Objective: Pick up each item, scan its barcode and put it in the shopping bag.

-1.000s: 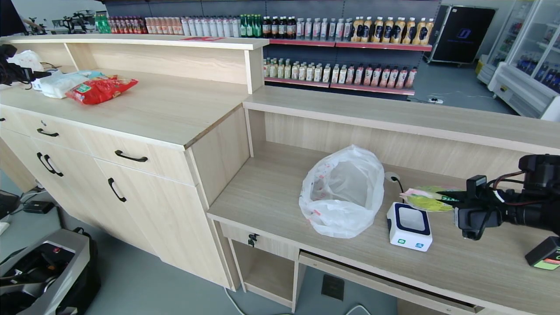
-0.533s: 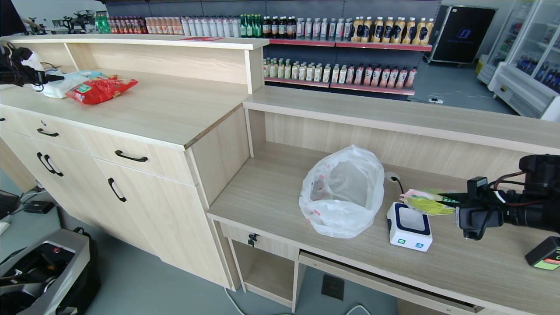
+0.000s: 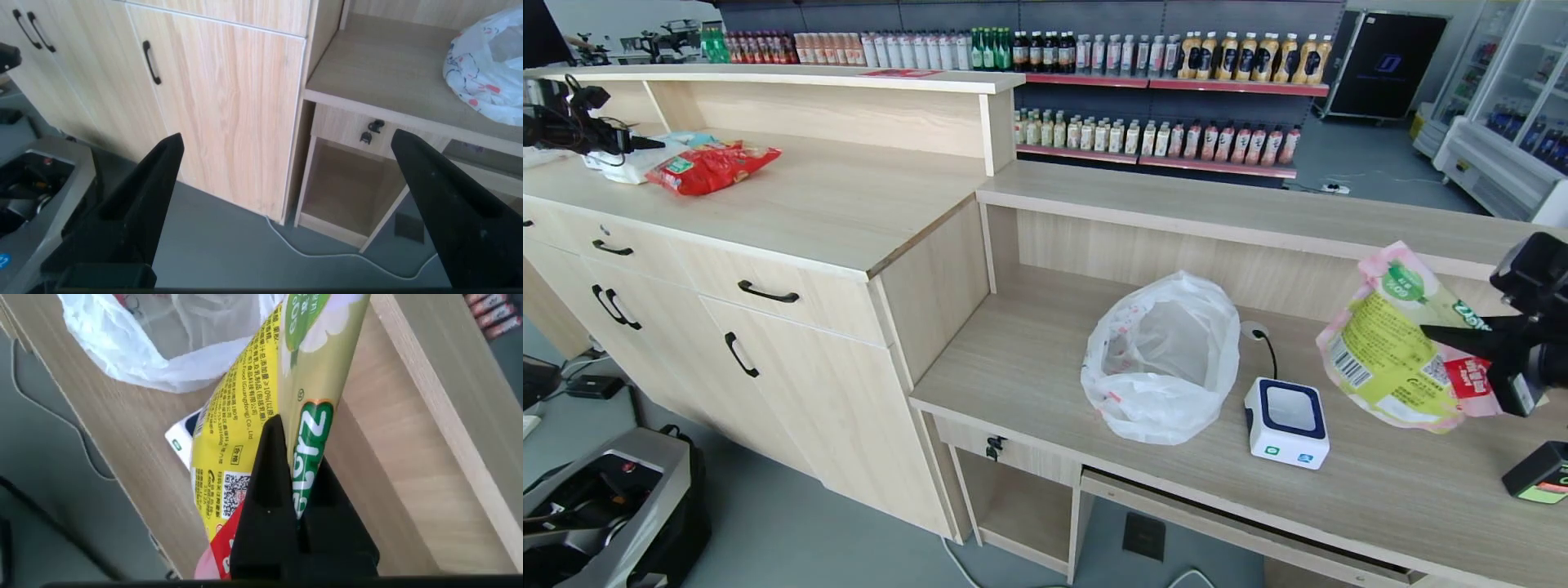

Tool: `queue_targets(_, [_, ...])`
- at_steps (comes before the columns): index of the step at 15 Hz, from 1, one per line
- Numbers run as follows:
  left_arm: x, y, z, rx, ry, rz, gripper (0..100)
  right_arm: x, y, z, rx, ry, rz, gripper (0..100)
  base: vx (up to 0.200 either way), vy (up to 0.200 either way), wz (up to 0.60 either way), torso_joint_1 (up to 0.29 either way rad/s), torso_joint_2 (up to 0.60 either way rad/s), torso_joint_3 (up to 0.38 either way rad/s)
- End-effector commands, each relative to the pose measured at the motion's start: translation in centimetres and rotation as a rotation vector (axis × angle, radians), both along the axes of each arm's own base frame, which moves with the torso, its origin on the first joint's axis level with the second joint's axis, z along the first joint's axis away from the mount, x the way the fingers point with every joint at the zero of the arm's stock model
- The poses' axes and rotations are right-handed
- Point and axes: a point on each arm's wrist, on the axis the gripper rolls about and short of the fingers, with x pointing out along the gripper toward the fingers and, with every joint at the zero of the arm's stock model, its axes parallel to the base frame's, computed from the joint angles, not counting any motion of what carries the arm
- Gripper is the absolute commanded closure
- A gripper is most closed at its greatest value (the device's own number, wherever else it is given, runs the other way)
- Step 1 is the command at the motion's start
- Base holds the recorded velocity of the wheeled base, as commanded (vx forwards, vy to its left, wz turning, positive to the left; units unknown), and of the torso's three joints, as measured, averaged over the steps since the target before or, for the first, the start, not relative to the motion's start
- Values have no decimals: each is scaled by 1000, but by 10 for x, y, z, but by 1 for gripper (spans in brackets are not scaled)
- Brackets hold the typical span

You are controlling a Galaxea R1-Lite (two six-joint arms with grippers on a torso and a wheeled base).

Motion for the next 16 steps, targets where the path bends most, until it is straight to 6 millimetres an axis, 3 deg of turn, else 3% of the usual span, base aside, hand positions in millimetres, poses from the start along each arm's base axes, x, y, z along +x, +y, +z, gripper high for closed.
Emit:
queue_targets(1, [0, 0, 0, -1, 0, 1, 0, -44, -1, 20, 31, -87, -106, 100, 0, 0, 0, 0, 0, 0])
queue_targets(3, [0, 0, 0, -1, 0, -1, 0, -49, -8, 11, 105, -51, -163, 100, 0, 0, 600, 2, 0, 2])
queue_targets(7, [0, 0, 0, -1, 0, 1, 0, -40, -11, 14, 280, -43, -274, 100, 0, 0, 600, 4, 1, 1])
queue_targets(10, [0, 0, 0, -1, 0, 1, 0, -12, -21, 16, 426, 4, -336, 100, 0, 0, 200, -23, 31, 29])
queue_targets(11, [0, 0, 0, -1, 0, 1, 0, 11, -28, 15, 474, 14, -353, 100, 0, 0, 0, -129, 310, 159])
queue_targets(13, [0, 0, 0, -1, 0, 1, 0, 38, -35, 3, 539, 5, -361, 100, 0, 0, 0, -146, 347, 193])
queue_targets(16, [0, 0, 0, -1, 0, 1, 0, 64, -36, -20, 539, 61, -347, 100, 0, 0, 0, -159, 362, 203])
